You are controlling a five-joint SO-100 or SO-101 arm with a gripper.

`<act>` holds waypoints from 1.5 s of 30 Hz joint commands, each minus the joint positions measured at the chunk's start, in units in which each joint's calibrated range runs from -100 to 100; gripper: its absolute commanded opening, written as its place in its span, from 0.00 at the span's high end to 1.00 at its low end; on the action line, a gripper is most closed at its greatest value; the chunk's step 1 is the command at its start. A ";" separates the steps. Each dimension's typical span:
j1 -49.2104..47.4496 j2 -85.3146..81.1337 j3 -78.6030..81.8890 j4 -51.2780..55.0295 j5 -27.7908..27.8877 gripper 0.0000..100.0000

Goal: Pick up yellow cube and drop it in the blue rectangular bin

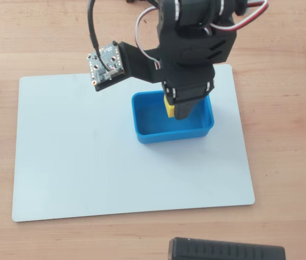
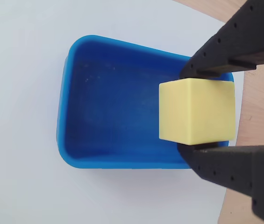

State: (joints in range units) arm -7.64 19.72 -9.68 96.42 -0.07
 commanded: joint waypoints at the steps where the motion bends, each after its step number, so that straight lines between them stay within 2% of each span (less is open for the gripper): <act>1: -1.96 -10.48 0.14 -0.96 -0.68 0.96; 5: -1.87 -11.41 0.05 -0.96 -0.68 0.87; 18: -1.02 -21.44 0.59 -0.22 -0.63 0.84; 20: -1.02 -25.90 0.59 -0.14 -0.63 0.86; 24: 0.53 -31.85 2.59 0.36 -0.63 0.98; 31: 3.96 -46.15 16.68 -4.27 -0.29 1.00; 35: 6.53 -55.63 29.32 -10.46 0.10 1.00; 45: 4.73 -75.32 61.32 -25.24 0.68 1.00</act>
State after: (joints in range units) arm -1.62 -44.20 40.77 77.90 -0.32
